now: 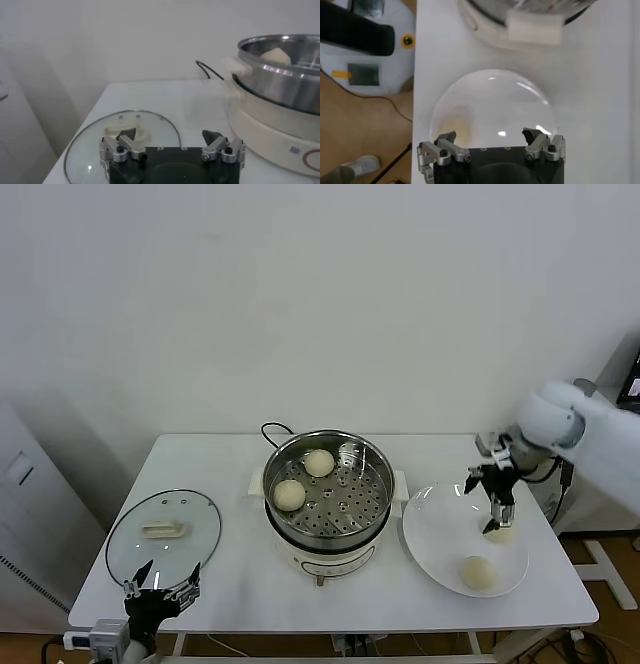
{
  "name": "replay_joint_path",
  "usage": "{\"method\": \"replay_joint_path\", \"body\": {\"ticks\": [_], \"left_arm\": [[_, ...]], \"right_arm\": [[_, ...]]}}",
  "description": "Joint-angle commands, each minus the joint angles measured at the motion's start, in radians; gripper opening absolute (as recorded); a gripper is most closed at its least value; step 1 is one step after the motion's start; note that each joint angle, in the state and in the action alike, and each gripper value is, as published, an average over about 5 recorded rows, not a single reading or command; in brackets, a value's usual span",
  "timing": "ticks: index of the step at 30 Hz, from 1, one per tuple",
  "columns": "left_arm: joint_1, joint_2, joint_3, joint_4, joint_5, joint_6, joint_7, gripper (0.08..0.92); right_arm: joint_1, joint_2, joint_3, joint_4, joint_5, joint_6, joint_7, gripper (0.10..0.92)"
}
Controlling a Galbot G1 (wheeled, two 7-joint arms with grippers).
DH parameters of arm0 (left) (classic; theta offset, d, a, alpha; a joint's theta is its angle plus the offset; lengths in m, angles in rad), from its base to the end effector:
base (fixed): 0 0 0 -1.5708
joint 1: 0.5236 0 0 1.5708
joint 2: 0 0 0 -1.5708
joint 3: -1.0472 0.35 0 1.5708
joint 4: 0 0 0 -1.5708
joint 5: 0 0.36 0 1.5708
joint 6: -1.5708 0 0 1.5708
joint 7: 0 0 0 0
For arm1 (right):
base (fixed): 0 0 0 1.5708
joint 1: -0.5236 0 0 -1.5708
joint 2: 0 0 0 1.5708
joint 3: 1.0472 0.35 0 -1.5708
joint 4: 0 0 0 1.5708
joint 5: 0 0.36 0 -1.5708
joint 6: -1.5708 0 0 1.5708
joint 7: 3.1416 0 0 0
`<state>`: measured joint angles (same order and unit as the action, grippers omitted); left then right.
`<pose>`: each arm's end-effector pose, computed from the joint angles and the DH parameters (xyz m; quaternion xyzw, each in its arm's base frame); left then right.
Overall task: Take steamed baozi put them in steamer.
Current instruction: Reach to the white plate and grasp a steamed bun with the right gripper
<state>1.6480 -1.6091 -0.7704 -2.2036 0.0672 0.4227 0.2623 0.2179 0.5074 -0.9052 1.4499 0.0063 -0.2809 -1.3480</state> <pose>0.1532 0.0656 -0.2744 0.0000 -0.9781 -0.0371 0.2047 0.4924 -0.1719 -0.1024 0.5326 -0.5119 0.5073 0.4438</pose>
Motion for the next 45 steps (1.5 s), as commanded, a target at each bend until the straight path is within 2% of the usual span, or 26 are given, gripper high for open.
{"method": "replay_joint_path", "body": {"ticks": [1, 15, 45], "left_arm": [[-0.002, -0.026, -0.003, 0.012, 0.004, 0.001, 0.002, 0.823], [-0.035, -0.017, -0.001, 0.053, 0.001, 0.0, 0.003, 0.823], [-0.055, -0.018, 0.003, 0.068, -0.001, 0.003, 0.003, 0.823]], "right_arm": [[-0.249, -0.001, 0.167, -0.044, -0.138, 0.05, 0.003, 0.823], [-0.303, 0.046, 0.174, -0.111, -0.138, 0.022, 0.028, 0.823], [-0.356, 0.106, 0.175, -0.148, -0.178, 0.008, 0.029, 0.823]]}}
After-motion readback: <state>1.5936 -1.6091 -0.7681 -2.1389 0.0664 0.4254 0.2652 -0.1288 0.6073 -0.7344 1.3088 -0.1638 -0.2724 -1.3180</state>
